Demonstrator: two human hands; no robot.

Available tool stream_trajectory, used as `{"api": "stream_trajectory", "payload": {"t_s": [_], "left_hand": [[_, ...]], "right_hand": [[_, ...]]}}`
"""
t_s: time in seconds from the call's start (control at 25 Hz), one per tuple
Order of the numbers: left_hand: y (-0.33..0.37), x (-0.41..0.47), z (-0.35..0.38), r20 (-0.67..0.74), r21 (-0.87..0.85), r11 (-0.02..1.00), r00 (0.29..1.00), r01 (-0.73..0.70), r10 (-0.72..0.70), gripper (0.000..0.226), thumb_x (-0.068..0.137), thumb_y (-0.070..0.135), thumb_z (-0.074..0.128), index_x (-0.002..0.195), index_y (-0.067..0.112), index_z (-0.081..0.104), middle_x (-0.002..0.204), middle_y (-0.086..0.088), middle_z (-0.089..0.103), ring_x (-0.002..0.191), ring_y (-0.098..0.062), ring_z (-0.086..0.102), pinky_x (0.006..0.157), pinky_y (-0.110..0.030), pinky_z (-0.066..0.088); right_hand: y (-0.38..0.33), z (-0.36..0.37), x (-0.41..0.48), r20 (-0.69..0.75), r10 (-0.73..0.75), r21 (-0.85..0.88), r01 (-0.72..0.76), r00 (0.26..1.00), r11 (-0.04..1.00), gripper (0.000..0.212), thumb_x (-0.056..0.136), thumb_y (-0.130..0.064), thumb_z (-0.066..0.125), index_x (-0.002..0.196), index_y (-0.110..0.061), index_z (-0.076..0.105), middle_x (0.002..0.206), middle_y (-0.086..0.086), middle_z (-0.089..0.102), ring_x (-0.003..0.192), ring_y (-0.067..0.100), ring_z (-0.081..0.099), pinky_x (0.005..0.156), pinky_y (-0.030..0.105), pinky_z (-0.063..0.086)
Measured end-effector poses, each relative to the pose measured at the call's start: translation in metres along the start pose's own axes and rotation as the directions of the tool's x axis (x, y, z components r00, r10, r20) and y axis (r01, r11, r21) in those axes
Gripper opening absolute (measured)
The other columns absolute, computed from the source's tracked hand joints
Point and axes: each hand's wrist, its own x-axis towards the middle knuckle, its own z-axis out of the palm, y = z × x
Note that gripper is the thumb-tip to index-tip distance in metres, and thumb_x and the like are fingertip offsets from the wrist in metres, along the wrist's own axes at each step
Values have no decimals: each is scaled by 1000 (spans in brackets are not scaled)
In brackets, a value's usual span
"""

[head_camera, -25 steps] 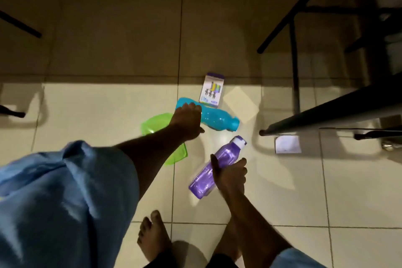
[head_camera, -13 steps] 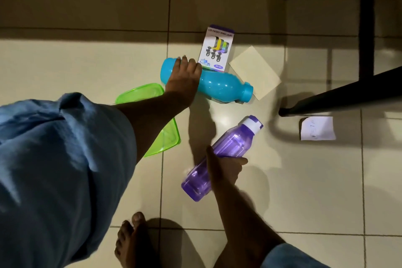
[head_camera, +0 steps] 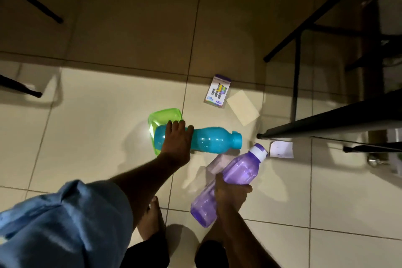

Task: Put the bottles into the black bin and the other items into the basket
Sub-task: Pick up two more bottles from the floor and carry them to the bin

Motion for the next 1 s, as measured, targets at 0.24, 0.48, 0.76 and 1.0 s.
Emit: {"api": "stream_trajectory", "payload": {"t_s": [0.24, 0.48, 0.76, 1.0], "left_hand": [[11, -137, -113, 53, -115, 984, 990, 136, -131, 72, 72, 37, 64, 135, 15, 38, 134, -7, 45, 125, -30, 41, 109, -46, 28], [28, -234, -223, -75, -249, 940, 964, 231, -257, 57, 67, 39, 66, 118, 20, 50, 113, 0, 59, 105, -25, 53, 91, -38, 35], [40, -322, -289, -155, -512, 812, 899, 282, -410, 47, 64, 39, 75, 105, 22, 58, 100, 2, 65, 98, -23, 60, 84, -33, 40], [37, -419, -312, -16, -831, 498, 885, 247, -466, 48, 57, 39, 81, 98, 22, 61, 94, 1, 68, 88, -22, 65, 81, -34, 52]], "right_hand": [[-55, -78, -143, 7, -90, -104, 91, 996, 990, 83, 68, -32, 86, 130, -19, 33, 107, -1, 48, 89, 18, 52, 90, 41, 51], [-113, -149, -260, 86, -260, -53, 265, 962, 963, 81, 73, -28, 84, 134, -13, 33, 123, 10, 53, 109, 28, 59, 93, 38, 50], [-138, -208, -346, 155, -326, 58, 321, 932, 945, 81, 76, -27, 82, 137, -14, 30, 128, 11, 50, 116, 28, 56, 99, 42, 47], [-106, -255, -409, 143, -427, 37, 426, 893, 904, 82, 73, -25, 83, 136, -12, 31, 128, 14, 51, 115, 33, 56, 96, 44, 49]]}}
